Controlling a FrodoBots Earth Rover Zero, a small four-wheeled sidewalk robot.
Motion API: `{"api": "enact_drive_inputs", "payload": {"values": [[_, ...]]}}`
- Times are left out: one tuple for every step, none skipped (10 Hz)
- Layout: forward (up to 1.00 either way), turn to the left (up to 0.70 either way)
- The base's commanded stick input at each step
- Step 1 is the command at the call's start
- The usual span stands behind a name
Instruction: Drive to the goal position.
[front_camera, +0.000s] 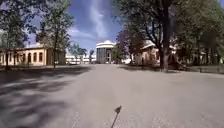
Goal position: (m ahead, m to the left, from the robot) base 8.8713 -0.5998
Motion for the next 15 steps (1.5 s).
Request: {"api": "enact_drive_inputs", "payload": {"values": [[0.7,0.06],[0.7,0.06],[0.7,0.06],[0.7,0.06],[0.7,0.06],[0.7,0.06],[0.7,0.06],[0.7,0.06],[0.7,0.06],[0.7,0.06],[0.7,0.06],[0.7,0.06],[0.7,0.06],[0.7,0.06],[0.7,0.06]]}}
